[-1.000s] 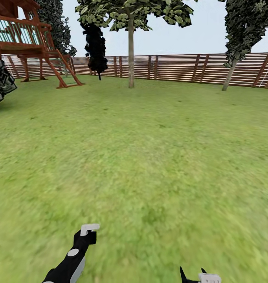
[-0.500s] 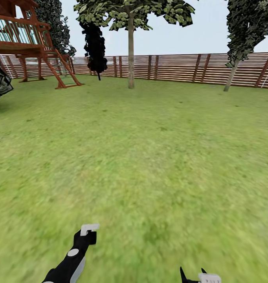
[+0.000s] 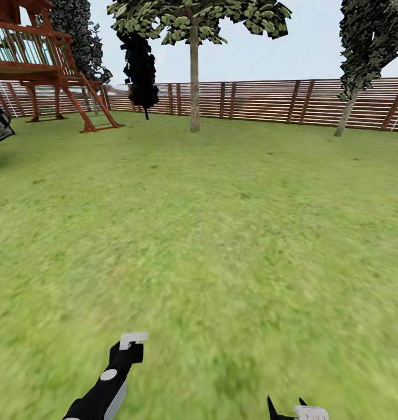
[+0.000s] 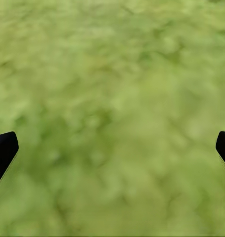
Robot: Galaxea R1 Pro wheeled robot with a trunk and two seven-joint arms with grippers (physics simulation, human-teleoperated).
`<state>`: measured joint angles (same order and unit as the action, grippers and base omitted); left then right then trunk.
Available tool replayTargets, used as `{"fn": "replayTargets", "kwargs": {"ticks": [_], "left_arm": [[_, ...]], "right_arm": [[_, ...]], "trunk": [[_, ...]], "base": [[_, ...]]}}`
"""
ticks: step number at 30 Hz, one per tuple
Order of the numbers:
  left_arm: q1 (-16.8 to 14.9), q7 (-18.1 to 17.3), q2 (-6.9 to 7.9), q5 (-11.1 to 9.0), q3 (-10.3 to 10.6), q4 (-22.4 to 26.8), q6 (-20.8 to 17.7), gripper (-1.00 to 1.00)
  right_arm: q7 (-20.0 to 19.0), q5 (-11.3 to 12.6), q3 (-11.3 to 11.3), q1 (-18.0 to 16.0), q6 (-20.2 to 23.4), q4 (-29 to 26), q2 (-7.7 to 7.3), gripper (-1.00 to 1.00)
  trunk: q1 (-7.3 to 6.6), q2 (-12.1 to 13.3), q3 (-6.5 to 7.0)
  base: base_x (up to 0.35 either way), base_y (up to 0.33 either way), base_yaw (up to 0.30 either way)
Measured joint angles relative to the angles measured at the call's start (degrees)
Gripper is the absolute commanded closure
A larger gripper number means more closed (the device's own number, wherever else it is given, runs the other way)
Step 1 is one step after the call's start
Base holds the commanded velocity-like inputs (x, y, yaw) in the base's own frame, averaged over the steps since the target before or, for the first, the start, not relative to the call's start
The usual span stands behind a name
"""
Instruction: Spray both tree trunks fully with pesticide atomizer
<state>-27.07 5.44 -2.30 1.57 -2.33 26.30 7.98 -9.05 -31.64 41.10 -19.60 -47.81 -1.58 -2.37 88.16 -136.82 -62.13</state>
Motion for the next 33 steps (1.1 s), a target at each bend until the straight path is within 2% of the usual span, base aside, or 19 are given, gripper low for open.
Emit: {"fn": "replayTargets", "kwargs": {"ticks": [33], "left_arm": [[0.0,0.0,-0.08,0.0,0.04,-0.02,0.02,1.0]], "right_arm": [[0.0,0.0,0.01,0.0,0.0,0.0,0.0,-1.0]], "trunk": [[0.0,0.0,0.0]], "base": [[0.34,0.0,0.0]]}}
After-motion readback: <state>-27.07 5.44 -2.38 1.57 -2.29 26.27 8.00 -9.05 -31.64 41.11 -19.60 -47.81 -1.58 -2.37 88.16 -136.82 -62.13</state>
